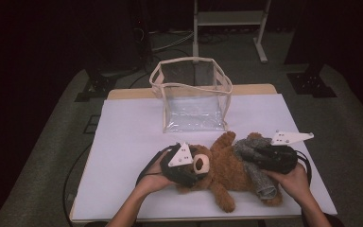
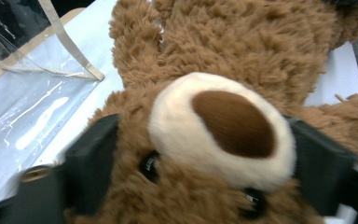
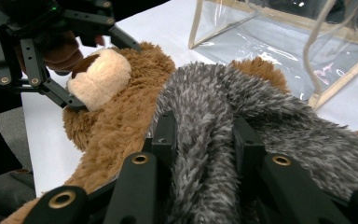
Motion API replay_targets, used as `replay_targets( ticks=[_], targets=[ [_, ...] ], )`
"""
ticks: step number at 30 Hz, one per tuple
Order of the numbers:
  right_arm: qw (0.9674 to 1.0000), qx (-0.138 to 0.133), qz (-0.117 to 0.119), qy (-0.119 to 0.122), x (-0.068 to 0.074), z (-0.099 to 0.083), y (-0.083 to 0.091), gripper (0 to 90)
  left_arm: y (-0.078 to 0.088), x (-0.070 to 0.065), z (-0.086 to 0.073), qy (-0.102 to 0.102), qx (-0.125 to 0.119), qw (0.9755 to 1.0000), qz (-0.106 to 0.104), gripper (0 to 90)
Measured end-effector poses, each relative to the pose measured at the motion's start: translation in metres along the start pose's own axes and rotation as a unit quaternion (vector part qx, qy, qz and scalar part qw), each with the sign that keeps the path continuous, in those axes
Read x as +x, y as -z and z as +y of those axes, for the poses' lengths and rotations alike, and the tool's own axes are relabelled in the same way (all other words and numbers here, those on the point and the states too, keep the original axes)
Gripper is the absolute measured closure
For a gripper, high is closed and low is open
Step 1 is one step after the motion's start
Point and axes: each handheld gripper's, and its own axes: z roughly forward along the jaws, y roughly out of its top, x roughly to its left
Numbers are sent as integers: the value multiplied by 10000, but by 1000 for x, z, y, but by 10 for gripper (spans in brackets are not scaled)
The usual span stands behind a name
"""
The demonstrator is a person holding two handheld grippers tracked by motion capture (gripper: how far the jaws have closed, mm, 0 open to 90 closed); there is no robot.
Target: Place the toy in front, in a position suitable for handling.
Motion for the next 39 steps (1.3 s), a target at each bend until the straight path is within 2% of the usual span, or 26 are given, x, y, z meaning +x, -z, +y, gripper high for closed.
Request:
replay_targets(
  ticks=[1,6,9,14,18,19,20,21,23,25,27,28,29,30,31,32,33,36,39],
  targets=[
    [10000,-31,-88,-1,-2,0,2,674,2,0,1,-55,46,10000,8,301],
    [9997,-79,-206,-43,-7,-1,8,674,7,3,2,-53,84,9999,22,323],
    [9996,-8,-272,-96,-11,-4,8,675,19,11,1,7,177,9998,127,322],
    [9995,163,-237,-102,-14,-8,0,674,32,20,-6,159,258,9994,168,319],
    [9996,230,-163,-87,-12,-9,-4,674,34,22,-10,253,289,9992,140,315],
    [9996,277,60,-53,-10,-9,-6,674,33,21,-10,255,332,9990,137,311],
    [9996,277,60,-53,-10,-9,-6,674,33,21,-10,255,332,9990,137,306],
    [9988,349,340,73,-7,-9,-7,675,33,21,-10,264,353,9989,126,302],
    [9972,376,624,137,-7,-9,-4,675,34,22,-11,282,347,9990,99,298],
    [9971,412,623,137,-10,-10,-1,675,34,23,-12,362,307,9988,77,298],
    [9984,340,446,-9,-16,-12,1,675,33,23,-12,361,308,9989,61,296],
    [9984,340,446,-9,-16,-12,1,675,33,22,-12,340,299,9990,58,296],
    [9984,279,450,-207,-22,-14,1,675,33,21,-12,335,311,9989,53,293],
    [9984,279,450,-207,-22,-14,1,675,33,21,-12,335,311,9989,53,293],
    [9976,297,589,-229,-20,-14,-1,675,32,21,-12,352,328,9988,8,292],
    [9976,297,589,-229,-20,-14,-1,675,32,21,-12,352,328,9988,8,290],
    [9952,232,942,-120,-14,-11,-3,675,32,19,-12,288,352,9990,-9,289],
    [9900,-52,1410,23,-4,-5,-3,673,31,18,-11,290,336,9990,18,288],
    [9915,-63,1293,142,2,-2,-5,672,31,17,-10,255,339,9991,6,289]
  ],
)
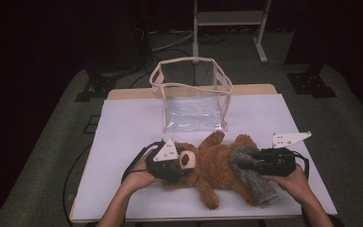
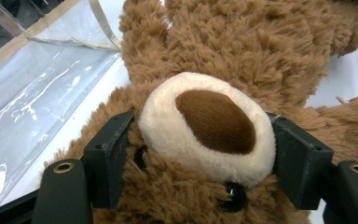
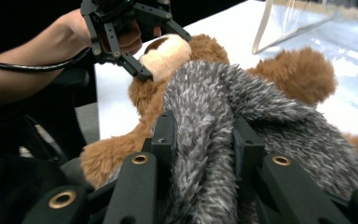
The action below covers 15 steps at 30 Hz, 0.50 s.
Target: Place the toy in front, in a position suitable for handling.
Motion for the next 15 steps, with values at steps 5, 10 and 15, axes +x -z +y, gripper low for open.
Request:
replay_targets(
  ticks=[5,10,15],
  targets=[
    [9983,201,-546,-52,-6,-4,-1,672,2,1,0,-26,15,10000,-60,289],
    [9985,140,-504,-160,-8,-5,3,673,1,1,0,26,-19,10000,-23,286],
    [9981,320,-151,514,21,6,-19,665,0,2,0,26,-27,10000,49,277]
  ],
)
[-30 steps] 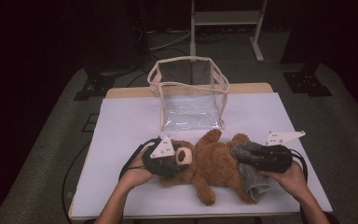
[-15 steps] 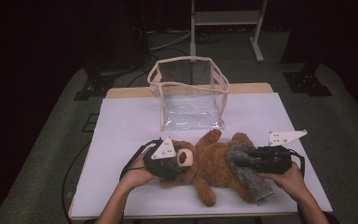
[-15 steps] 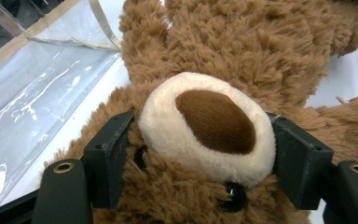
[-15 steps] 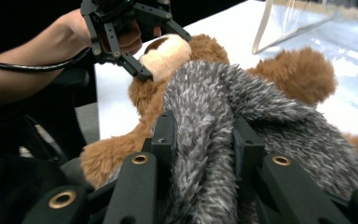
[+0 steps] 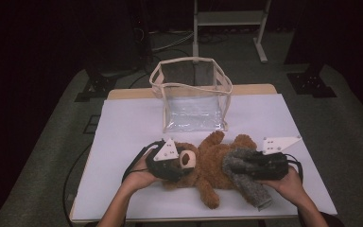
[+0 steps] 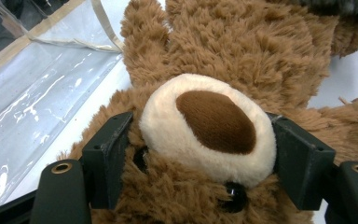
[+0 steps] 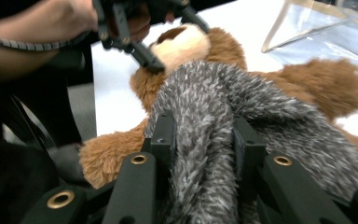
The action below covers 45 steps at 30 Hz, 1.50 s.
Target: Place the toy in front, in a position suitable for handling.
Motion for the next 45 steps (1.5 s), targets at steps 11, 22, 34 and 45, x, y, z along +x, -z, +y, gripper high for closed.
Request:
replay_targets(
  ticks=[11,22,34,45],
  targets=[
    [9970,-120,-590,-493,-22,-12,11,667,28,19,-13,141,92,9997,-202,362],
    [9975,361,-448,400,11,34,-36,677,18,17,-14,185,48,9995,-237,431],
    [9938,679,-546,689,14,57,-60,675,20,13,-18,44,168,9985,-521,406],
    [9983,508,-236,130,4,36,-44,679,37,22,-10,242,-208,9985,-446,240]
  ],
)
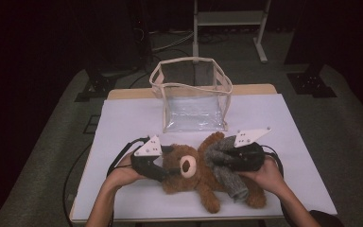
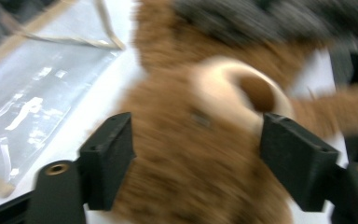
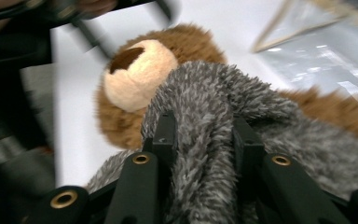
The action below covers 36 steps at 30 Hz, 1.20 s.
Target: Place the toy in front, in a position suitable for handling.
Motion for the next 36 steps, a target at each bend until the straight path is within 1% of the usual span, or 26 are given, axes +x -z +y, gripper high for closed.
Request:
replay_targets(
  ticks=[1,2,4,5,6,7,8,9,10,12,14,15,16,17,18,20,21,22,23,24,27,31,33,34,35,36],
  targets=[
    [9998,84,178,96,10,-2,2,679,-1,0,-1,7,-26,9999,-119,241],
    [9998,84,178,96,10,-2,2,679,-1,0,-1,7,-26,9999,-119,242],
    [9992,133,344,158,18,-4,5,679,-7,-2,-3,-19,105,9997,-210,243],
    [9991,131,331,208,20,-3,8,679,-8,-3,-4,10,75,9997,-253,248],
    [9996,63,177,230,18,0,14,678,-8,-3,-4,34,43,9995,-309,321],
    [9996,63,177,230,18,0,14,678,-8,-4,-4,20,47,9994,-336,321],
    [9998,-131,-79,135,9,4,22,678,-8,-5,-5,-3,60,9992,-389,329],
    [9995,-236,-221,60,3,6,25,677,-8,-5,-5,-3,60,9992,-389,330],
    [9995,-236,-221,60,3,6,25,677,-8,-5,-5,9,71,9991,-429,330],
    [9986,-274,-407,-173,-15,10,25,677,-8,-5,-6,-10,72,9988,-475,333],
    [9989,-200,-386,-184,-17,10,22,676,-8,-4,-6,-19,80,9988,-478,330],
    [9993,25,-343,-148,-17,5,10,674,-7,-4,-5,-52,105,9988,-466,322],
    [9995,51,-272,-162,-16,1,6,674,-6,-3,-5,-66,127,9989,-436,298],
    [9995,51,-272,-162,-16,1,6,674,-6,-3,-5,-66,127,9989,-436,252],
    [9996,5,-221,-192,-14,-2,4,675,-6,-3,-5,-50,145,9992,-369,252],
    [9996,-77,-166,-233,-10,-7,8,677,-7,-1,-4,64,209,9995,-231,144],
    [9997,-76,-136,-213,-7,-8,10,677,-8,0,-4,177,257,9992,-248,87],
    [9998,-81,-121,-129,0,-12,13,679,-10,-1,-6,245,258,9984,-439,81],
    [9998,-76,-131,-95,4,-15,14,679,-10,-1,-6,245,258,9984,-439,81],
    [9999,-101,-120,-52,7,-17,15,679,-11,-2,-7,300,289,9973,-598,81],
    [9998,-156,-136,-6,14,-23,19,680,-14,-4,-9,238,379,9965,-707,78],
    [9998,-142,-149,-13,17,-26,22,681,-16,-6,-12,256,424,9954,-817,70],
    [9998,-170,-127,-57,17,-28,23,681,-18,-6,-13,323,355,9949,-885,63],
    [9997,-177,-119,-73,17,-29,23,681,-23,-5,-16,445,358,9936,-974,43],
    [9997,-177,-119,-73,17,-29,23,681,-23,-5,-16,445,358,9936,-974,27],
    [9997,-182,-113,-75,18,-29,23,681,-26,-4,-18,514,343,9926,-1043,27]
  ],
)
